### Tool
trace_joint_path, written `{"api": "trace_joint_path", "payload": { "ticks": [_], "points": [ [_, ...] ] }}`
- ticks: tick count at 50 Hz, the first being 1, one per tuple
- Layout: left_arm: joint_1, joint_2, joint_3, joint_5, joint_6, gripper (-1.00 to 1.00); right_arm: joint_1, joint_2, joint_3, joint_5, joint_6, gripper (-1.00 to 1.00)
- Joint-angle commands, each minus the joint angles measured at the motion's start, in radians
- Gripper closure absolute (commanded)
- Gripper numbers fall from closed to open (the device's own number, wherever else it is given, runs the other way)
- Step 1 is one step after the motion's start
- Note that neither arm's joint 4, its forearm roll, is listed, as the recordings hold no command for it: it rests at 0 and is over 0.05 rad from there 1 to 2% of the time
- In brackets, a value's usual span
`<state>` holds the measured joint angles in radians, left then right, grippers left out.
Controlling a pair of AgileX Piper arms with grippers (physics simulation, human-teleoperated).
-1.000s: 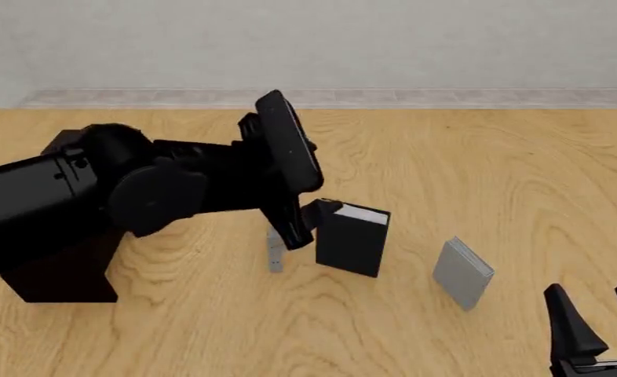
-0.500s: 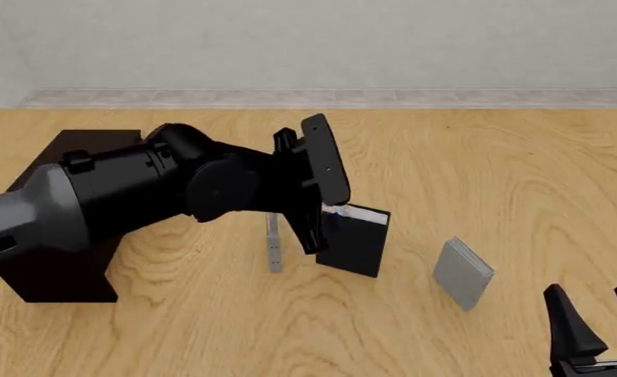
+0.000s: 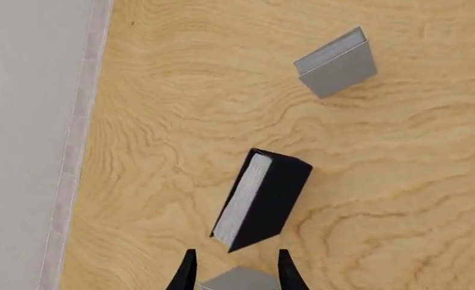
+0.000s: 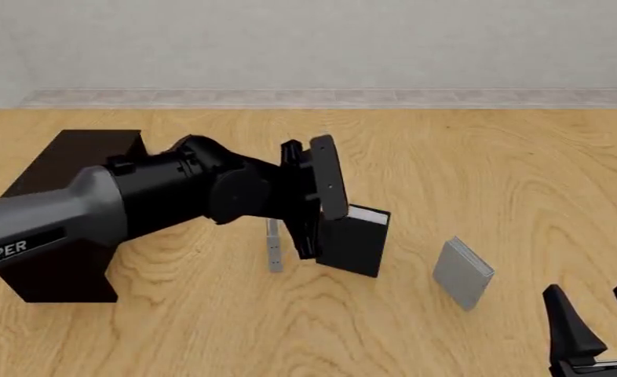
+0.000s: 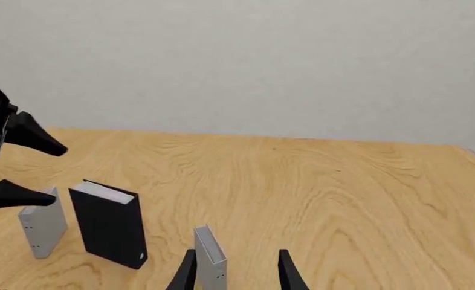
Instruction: Pick up the book in the middle and place it on the cabinet shelf.
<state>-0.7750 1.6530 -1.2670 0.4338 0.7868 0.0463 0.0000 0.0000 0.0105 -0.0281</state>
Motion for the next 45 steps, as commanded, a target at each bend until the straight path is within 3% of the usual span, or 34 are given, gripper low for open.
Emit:
{"api": "trace_joint_path", "payload": {
  "ticks": [1,5,7,13,45],
  "points": [
    [0.009,0.029,-0.006,-0.027,0.053,-1.0,0.006,0.0,0.0,0.003,0.005,-1.0],
    [0.042,0.053,-0.017,-0.039,0.06,-1.0,0.004,0.0,0.0,0.002,0.008,-1.0],
    [0.055,0.071,-0.048,-0.049,0.026,-1.0,0.006,0.0,0.0,0.002,0.011,-1.0],
    [0.016,0.078,0.019,-0.12,0.075,-1.0,0.015,0.0,0.0,0.012,0.003,-1.0],
    [0.02,0.183,-0.02,-0.138,0.08,-1.0,-0.002,0.0,0.0,0.027,0.024,-1.0]
  ]
}}
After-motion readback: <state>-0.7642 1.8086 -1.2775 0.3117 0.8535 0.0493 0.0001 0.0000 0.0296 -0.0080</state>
